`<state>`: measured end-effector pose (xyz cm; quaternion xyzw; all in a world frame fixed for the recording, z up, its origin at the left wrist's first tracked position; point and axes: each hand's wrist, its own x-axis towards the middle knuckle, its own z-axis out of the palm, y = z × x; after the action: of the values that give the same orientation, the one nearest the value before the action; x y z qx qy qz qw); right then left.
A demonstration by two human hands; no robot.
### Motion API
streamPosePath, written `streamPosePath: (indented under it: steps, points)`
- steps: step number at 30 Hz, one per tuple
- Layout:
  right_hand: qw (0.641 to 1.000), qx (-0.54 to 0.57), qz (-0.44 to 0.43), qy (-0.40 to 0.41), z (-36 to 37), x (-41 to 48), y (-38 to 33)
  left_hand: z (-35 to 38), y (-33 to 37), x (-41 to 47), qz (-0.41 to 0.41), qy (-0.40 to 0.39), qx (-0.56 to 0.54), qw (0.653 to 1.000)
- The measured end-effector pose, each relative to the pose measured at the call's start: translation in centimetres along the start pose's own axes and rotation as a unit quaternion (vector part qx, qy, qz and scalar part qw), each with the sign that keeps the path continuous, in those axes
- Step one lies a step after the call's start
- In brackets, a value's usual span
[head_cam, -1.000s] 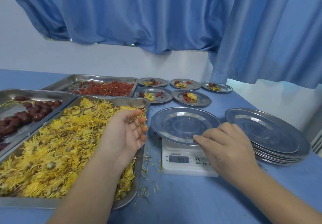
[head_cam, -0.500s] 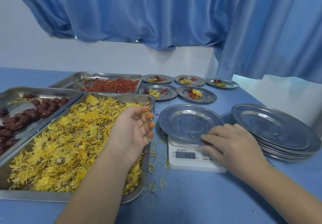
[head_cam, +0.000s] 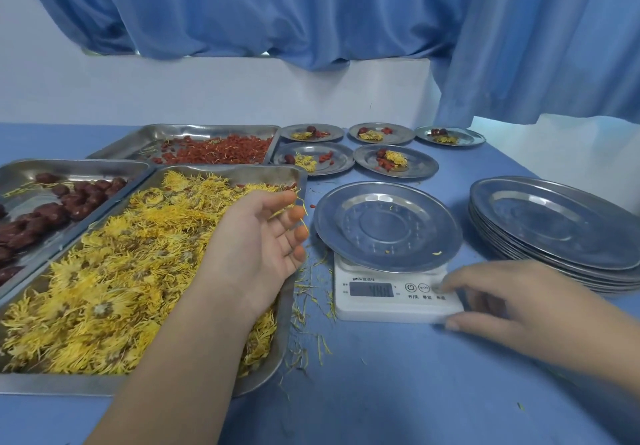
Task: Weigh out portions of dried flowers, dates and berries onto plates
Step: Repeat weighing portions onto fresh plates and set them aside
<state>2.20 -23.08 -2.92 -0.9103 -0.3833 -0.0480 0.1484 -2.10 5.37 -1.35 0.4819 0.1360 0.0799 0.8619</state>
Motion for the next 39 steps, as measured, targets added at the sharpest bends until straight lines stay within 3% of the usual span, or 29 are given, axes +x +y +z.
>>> streamPosePath:
  steps: [2, 11, 29, 39]
  points:
    - [0.999, -0.004, 0.021, -0.039, 0.2, 0.1, 0.1, 0.1, -0.1, 0.0, -0.002, -0.004, 0.005, 1.000]
    - [0.996, -0.004, 0.062, -0.060, 0.2, 0.2, 0.2, 0.0, -0.3, 0.2, 0.001, -0.010, 0.023, 1.000]
    - [0.992, 0.019, 0.111, -0.052, 0.9, 0.4, -0.1, 0.4, -0.3, -0.2, 0.002, -0.003, 0.024, 1.000]
    - [0.989, -0.130, 0.075, -0.015, 1.4, 0.6, -0.9, -4.7, 4.4, -0.6, 0.117, 0.102, -0.161, 0.975]
